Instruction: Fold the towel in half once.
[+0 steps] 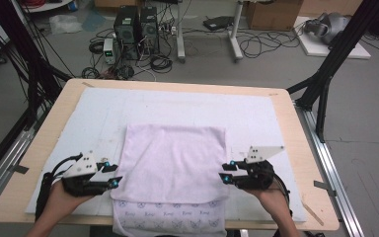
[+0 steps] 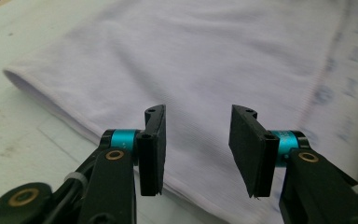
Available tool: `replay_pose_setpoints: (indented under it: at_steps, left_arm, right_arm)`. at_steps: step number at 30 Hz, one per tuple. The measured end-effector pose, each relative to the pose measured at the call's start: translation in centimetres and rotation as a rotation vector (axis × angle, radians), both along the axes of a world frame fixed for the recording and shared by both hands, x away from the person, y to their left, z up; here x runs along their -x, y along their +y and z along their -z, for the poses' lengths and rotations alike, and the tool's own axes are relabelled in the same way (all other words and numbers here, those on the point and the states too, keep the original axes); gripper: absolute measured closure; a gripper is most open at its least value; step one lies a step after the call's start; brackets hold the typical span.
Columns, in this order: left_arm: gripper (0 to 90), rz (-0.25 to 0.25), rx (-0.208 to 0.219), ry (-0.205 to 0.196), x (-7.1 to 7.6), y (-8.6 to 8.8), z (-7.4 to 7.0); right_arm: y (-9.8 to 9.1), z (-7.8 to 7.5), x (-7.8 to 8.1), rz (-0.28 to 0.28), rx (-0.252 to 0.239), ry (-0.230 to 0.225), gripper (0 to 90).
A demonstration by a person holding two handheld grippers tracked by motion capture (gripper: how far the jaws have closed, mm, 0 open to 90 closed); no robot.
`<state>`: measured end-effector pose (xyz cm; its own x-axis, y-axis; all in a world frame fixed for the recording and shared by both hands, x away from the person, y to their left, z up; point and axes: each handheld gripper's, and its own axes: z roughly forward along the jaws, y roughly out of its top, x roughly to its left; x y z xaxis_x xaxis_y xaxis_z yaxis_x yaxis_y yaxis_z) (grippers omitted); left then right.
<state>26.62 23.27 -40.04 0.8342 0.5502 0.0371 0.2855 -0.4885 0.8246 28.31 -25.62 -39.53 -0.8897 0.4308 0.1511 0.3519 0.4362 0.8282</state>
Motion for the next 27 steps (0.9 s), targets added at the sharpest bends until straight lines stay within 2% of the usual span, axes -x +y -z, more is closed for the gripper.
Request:
replay_pose_setpoints:
  at_steps: [4,7,8,9,11,13,15,19,20,21,22,23,24,25,26,27]
  left_arm:
    - [55.8,-0.067,-0.009,0.010,-4.4,-0.7,0.2]
    - [58.3,-0.129,0.024,0.042,-8.2,-1.3,0.4]
    - [58.4,-0.147,0.018,0.061,-9.4,-1.4,0.4]
    - [58.4,-0.170,0.004,0.063,-10.5,-1.5,0.6]
    - [57.0,-0.210,0.004,0.082,-12.3,-1.4,0.9]
    - [53.7,-0.259,-0.018,0.101,-13.8,-1.1,1.3]
    - [48.4,-0.298,-0.016,0.124,-14.8,-0.7,2.0]
    - [43.3,-0.311,-0.036,0.185,-16.0,-1.0,4.0]
    - [43.7,-0.307,-0.043,0.177,-16.0,-1.2,4.2]
    - [44.5,-0.298,-0.034,0.163,-16.0,-1.3,4.2]
    - [58.8,-0.267,-0.015,0.165,-16.0,-1.4,4.2]
    - [73.5,-0.255,-0.028,0.153,-15.9,-1.7,4.2]
    - [81.6,-0.255,-0.032,0.146,-15.9,-2.0,4.2]
    - [84.7,-0.262,-0.042,0.142,-16.0,-2.1,4.1]
    - [85.6,-0.264,-0.058,0.145,-16.1,-2.1,3.9]
    - [85.9,-0.280,-0.069,0.130,-16.3,-2.1,3.6]
  right_arm:
    - [0.2,0.1,-3.8,0.081,0.057,-0.022,54.3]
    - [0.1,0.4,-6.8,0.144,0.095,-0.015,50.3]
    - [0.1,0.5,-7.8,0.159,0.104,-0.018,49.5]
    - [0.1,0.5,-8.8,0.171,0.118,-0.008,47.3]
    - [0.2,0.6,-10.5,0.187,0.131,-0.005,44.8]
    - [0.1,0.9,-11.8,0.207,0.141,0.002,41.9]
    - [-0.1,1.7,-12.8,0.244,0.158,0.009,38.7]
    - [-0.3,3.7,-14.2,0.270,0.171,0.052,36.5]
    - [-0.2,4.1,-14.5,0.273,0.168,0.059,37.5]
    - [0.0,4.4,-14.7,0.266,0.166,0.063,41.1]
    - [0.3,4.7,-14.8,0.256,0.167,0.069,49.8]
    - [0.6,4.9,-14.9,0.248,0.185,0.063,54.6]
    - [0.7,4.8,-14.9,0.241,0.184,0.049,72.3]
    - [0.8,4.9,-15.1,0.200,0.148,0.087,82.2]
    - [1.0,4.8,-15.3,0.189,0.160,0.086,84.8]
    - [1.2,4.6,-15.5,0.187,0.172,0.091,86.0]
